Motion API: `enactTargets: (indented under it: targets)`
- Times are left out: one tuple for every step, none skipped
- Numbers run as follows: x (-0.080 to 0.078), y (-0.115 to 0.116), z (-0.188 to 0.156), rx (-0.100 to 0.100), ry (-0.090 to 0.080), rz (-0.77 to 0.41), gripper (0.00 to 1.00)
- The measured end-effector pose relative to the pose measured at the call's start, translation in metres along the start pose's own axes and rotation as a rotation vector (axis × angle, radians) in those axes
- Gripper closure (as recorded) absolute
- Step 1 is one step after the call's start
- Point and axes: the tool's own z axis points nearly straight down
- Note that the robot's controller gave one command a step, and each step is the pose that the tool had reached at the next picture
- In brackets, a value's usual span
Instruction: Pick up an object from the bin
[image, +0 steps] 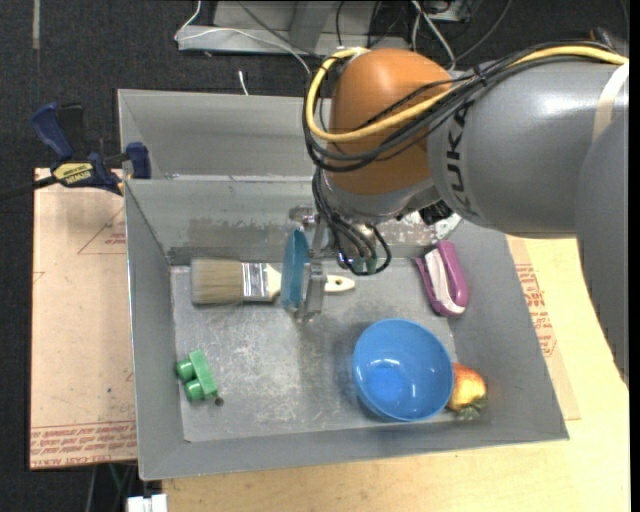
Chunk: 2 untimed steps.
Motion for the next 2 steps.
enactTargets:
  targets:
    - [0.000,0.000,0.000,0.000,0.000,0.000,0.00]
    - [0.011,-0.091,-0.007,0.000,-0.001,-0.048,0.00]
